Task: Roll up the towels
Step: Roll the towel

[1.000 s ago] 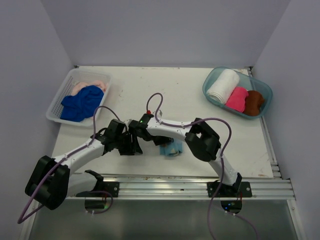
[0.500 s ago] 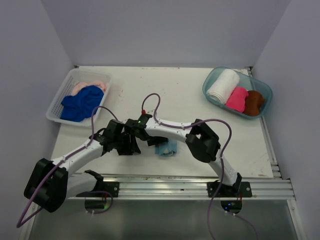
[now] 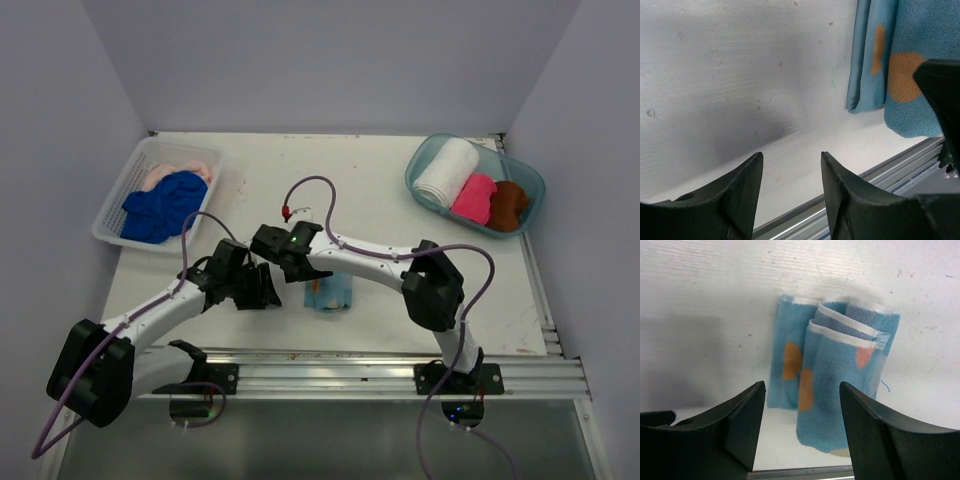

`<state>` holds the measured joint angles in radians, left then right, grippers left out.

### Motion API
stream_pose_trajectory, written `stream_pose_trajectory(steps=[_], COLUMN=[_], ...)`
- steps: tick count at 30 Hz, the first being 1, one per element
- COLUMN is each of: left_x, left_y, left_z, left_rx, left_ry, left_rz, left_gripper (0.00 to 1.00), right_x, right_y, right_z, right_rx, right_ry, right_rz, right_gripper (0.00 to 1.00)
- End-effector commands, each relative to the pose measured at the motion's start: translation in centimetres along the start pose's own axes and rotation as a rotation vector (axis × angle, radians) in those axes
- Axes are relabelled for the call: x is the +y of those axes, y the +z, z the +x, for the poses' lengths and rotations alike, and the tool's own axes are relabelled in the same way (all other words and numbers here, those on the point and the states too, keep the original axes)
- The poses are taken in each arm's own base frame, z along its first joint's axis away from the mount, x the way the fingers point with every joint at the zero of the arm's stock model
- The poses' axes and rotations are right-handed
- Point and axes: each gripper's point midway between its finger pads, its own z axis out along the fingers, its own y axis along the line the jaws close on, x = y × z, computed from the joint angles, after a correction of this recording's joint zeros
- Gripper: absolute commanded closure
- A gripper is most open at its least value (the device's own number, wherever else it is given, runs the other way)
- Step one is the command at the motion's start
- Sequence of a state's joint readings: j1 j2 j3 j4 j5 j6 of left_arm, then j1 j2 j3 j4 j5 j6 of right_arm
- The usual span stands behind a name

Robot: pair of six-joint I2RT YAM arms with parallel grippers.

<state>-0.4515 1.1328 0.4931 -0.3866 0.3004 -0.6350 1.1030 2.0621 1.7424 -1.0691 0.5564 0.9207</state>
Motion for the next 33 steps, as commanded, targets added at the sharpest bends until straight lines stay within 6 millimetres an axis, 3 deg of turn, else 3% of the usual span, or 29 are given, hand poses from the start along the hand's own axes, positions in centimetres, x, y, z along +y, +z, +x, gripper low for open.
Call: stream_pose_trajectory(steps=[1,6,10,11,13,14,15,16,17,18,22,23,25,26,33], left_x=[-0.5,-0.6,-1.0,-1.2,-1.9,-2.3,-2.3,-2.4,-2.6,-2.7,-3.4,-4.2,-5.0,-6.0,-9.2], left_y=[-0.4,-0.4,-0.4,-0.6,-0.9,-1.2,-1.4,-1.5,-1.6,-1.7,-1.9,-2.3,-2.8,-3.4,-3.8], left_z=[-0.9,-1.0,-1.2,-1.6,-2.0,-2.5,-2.7,-2.9,-3.3,-3.4,-4.1,-4.9,-5.4,-6.2,-6.2], left_rx=[-0.031,-0.033,-0.035,-0.043,-0.057,-0.073,-0.081,-0.087,-0.094,-0.092,-0.095,-0.116,-0.131,-0.154,-0.169], left_ry=[0.004,0.007,0.020,0.028,0.049,0.058,0.062,0.071,0.076,0.076,0.087,0.097,0.118,0.129,0.207], left_rz=[0.008,0.013,0.029,0.035,0.056,0.065,0.062,0.060,0.061,0.058,0.071,0.084,0.064,0.069,0.030], left_gripper=[0.47,0.47,0.47,0.47,0.48,0.48,0.48,0.48,0.48,0.48,0.49,0.50,0.50,0.50,0.50], right_x=[0.8,-0.2,-4.0,-5.6,-6.1,-7.5,-6.1,-6.0,-6.4,-6.2,-6.9,-7.1,-7.5,-8.1,-8.3], right_y=[-2.8,-3.7,-5.2,-4.1,-3.2,-2.5,-2.3,-2.2,-1.5,-1.5,-0.1,0.4,0.6,1.4,3.0], right_z=[-2.5,-3.2,-4.5,-3.7,-3.6,-1.8,-2.6,-2.3,-0.4,-0.8,0.8,1.4,0.7,1.5,2.1], right_rx=[-0.083,-0.109,-0.165,-0.139,-0.092,-0.053,-0.073,-0.061,0.005,-0.017,0.024,0.042,0.022,0.045,0.094], right_ry=[0.056,0.070,0.134,0.140,0.185,0.186,0.202,0.216,0.228,0.235,0.217,0.235,0.293,0.329,0.408], right_rz=[-0.095,-0.086,-0.051,-0.027,-0.119,-0.159,-0.284,-0.358,-0.436,-0.480,-0.480,-0.470,-0.505,-0.493,-0.562], right_gripper=[0.35,0.36,0.34,0.33,0.29,0.28,0.26,0.23,0.20,0.19,0.16,0.16,0.17,0.18,0.18])
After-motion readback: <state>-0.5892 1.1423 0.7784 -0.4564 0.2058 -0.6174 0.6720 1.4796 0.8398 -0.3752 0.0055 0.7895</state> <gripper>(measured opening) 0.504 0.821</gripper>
